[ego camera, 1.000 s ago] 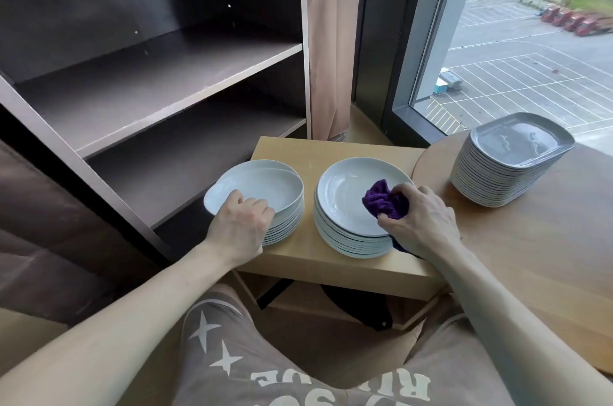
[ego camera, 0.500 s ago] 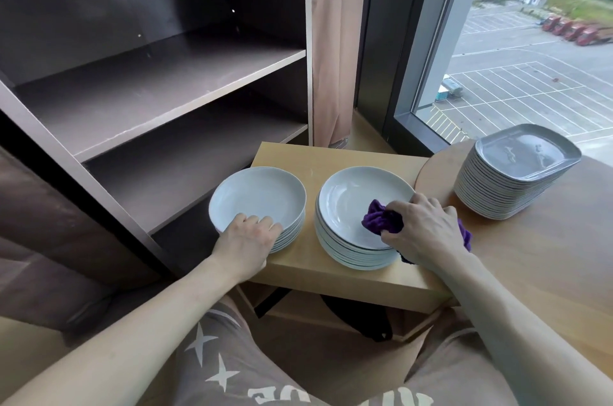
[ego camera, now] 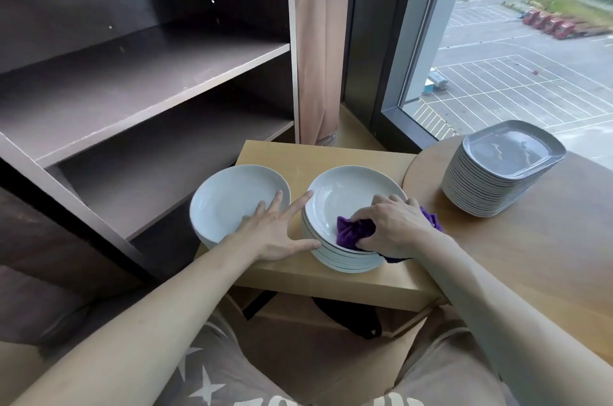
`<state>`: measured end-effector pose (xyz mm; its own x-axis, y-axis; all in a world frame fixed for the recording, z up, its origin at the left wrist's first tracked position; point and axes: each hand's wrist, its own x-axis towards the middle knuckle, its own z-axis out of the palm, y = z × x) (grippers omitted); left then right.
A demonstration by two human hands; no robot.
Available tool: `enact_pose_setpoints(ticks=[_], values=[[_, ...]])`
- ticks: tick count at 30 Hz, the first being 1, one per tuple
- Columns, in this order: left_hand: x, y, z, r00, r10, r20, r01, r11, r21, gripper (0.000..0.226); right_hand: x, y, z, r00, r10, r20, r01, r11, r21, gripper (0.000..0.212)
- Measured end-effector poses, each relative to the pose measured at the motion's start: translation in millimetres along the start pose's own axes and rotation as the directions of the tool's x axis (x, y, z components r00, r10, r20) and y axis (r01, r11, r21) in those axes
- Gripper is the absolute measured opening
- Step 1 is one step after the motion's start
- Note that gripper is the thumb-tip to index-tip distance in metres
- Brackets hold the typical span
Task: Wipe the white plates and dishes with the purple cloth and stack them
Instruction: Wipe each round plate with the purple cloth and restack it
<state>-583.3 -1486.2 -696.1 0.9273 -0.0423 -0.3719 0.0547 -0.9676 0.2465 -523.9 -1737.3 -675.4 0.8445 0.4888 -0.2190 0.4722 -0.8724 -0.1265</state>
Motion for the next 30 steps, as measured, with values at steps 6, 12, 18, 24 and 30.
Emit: enact_pose_setpoints(ticks=[6,12,18,24,30], values=[[14,0,-2,0.999,0.021,0.03,-0.02,0.999,-0.028,0.111,13,-7,5,0.997,-0.071,0.016,0.069,0.996,0.062,0.043],[15,4,11,1.0,-0.029,0.005,0.029,0.999,-0.02,0.112,38,-28,19,0.991,-0.082,-0.102,0.094,0.988,0.122,0.049],[18,3,16,0.999,-0.049,-0.003,0.049,0.998,-0.024,0.118,60,-30,33,0.975,-0.038,-0.22,0.081,0.979,0.187,0.05],[20,7,13,0.996,-0.082,0.044,0.085,0.994,-0.072,0.118,75,-32,41,0.941,0.076,-0.33,-0.027,0.988,0.151,0.041],[22,8,12,0.993,-0.1,0.061,0.106,0.989,-0.101,0.121,84,-22,29,0.906,0.215,-0.364,-0.206,0.976,0.064,0.034]])
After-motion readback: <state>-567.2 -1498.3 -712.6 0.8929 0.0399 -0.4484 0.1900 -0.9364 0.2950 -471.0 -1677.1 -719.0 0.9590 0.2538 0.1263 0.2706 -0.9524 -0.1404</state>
